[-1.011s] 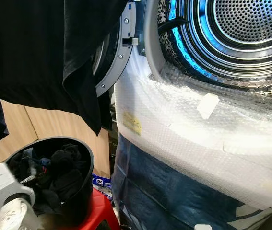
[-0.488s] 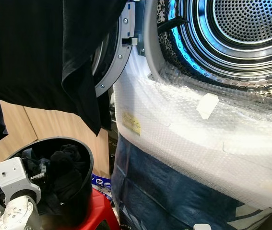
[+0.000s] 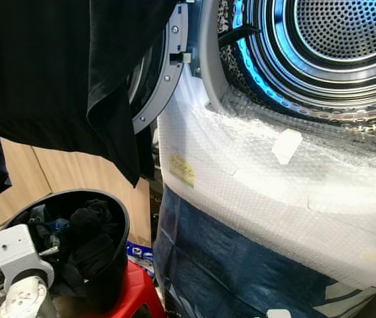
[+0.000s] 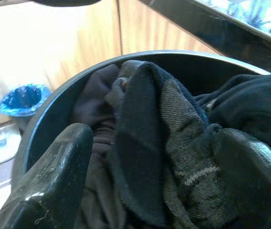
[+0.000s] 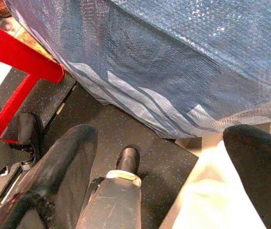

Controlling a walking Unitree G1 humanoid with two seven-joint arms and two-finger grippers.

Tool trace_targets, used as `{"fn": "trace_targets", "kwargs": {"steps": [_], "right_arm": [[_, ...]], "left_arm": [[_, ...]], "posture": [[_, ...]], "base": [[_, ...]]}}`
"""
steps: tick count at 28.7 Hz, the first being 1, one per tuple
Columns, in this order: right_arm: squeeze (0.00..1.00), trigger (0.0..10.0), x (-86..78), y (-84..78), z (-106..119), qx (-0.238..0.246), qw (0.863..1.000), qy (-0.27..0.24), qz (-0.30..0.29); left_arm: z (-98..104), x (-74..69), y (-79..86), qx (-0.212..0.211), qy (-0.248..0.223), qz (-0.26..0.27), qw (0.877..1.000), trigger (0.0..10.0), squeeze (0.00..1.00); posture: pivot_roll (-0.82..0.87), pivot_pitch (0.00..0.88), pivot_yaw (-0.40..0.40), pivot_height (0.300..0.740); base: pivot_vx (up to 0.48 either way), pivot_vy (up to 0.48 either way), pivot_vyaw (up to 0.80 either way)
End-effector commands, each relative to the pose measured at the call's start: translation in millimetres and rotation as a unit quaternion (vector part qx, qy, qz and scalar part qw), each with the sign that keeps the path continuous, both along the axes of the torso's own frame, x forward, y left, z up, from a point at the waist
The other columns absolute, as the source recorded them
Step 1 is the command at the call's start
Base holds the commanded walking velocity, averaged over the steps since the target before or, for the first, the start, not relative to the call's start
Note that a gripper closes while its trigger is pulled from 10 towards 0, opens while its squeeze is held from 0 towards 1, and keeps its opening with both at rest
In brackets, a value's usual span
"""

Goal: Clothes washing

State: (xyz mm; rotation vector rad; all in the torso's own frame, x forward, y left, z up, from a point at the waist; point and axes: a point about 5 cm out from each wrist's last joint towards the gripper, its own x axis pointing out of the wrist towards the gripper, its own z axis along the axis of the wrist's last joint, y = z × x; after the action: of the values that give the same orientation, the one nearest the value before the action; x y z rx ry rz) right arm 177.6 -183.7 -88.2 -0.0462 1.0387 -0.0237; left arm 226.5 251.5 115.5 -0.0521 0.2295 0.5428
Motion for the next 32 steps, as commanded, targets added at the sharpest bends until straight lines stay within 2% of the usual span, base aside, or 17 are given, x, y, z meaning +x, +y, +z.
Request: {"fn": "trace_targets", "kwargs": {"steps": [1, 7, 23, 24, 25, 26, 27, 28, 32], "right_arm": [[0.00, 10.0, -0.3, -0.1, 0, -0.001, 1.000, 0.000, 0.002], [0.00, 10.0, 0.3, 0.1, 0, -0.001, 1.000, -0.001, 0.004], [0.00, 10.0, 1.0, 0.0, 0, 0.000, 1.000, 0.000, 0.006], [0.00, 10.0, 1.0, 0.2, 0, 0.000, 1.000, 0.000, 0.007], [0.00, 10.0, 1.1, 0.7, 0, 0.001, 1.000, 0.001, 0.009], [0.00, 10.0, 1.3, 1.7, 0, 0.002, 1.000, 0.000, 0.010], [0.00, 10.0, 1.3, 1.7, 0, 0.002, 1.000, 0.000, 0.010], [0.00, 10.0, 1.4, 2.2, 0, 0.002, 1.000, 0.000, 0.011], [0.00, 10.0, 1.2, 2.7, 0, 0.002, 1.000, 0.001, 0.013]], "left_arm": [[1, 4.0, -3.4, 0.002, -0.005, -0.014, 1.000, 10.0, 0.00], [5, 8.1, -5.6, 0.011, -0.011, -0.027, 1.000, 10.0, 0.00], [-14, 5.2, -9.5, 0.000, 0.037, -0.038, 0.999, 10.0, 0.00], [-14, 5.5, -10.0, -0.004, 0.036, -0.040, 0.999, 7.8, 0.00], [-15, 5.8, -10.8, -0.007, 0.035, -0.041, 0.999, 3.5, 0.00], [-16, 5.8, -12.6, -0.008, 0.036, -0.043, 0.998, 2.6, 0.00], [-16, 5.8, -12.6, -0.008, 0.036, -0.043, 0.998, 2.6, 0.00], [-17, 5.8, -14.2, -0.007, 0.038, -0.046, 0.998, 0.0, 0.00], [-16, 6.2, -15.1, -0.001, 0.041, -0.052, 0.998, 0.0, 0.00]], "posture": [[0.10, 0.000, -0.056, 0.740], [0.10, 0.000, -0.057, 0.740], [0.09, 0.000, -0.060, 0.740], [0.10, 0.000, -0.062, 0.740], [0.10, 0.000, -0.062, 0.740], [0.10, 0.000, -0.062, 0.740], [0.10, 0.000, -0.062, 0.740], [0.10, 0.000, -0.062, 0.740], [0.10, 0.000, -0.061, 0.740]], "base": [[0.000, 0.000, 0.00], [0.000, 0.000, 0.00], [0.000, 0.000, 0.00], [0.000, 0.000, 0.00], [0.000, 0.000, 0.00], [0.000, 0.000, 0.00], [0.000, 0.000, 0.00], [0.000, 0.000, 0.00], [0.000, 0.000, 0.00]]}}
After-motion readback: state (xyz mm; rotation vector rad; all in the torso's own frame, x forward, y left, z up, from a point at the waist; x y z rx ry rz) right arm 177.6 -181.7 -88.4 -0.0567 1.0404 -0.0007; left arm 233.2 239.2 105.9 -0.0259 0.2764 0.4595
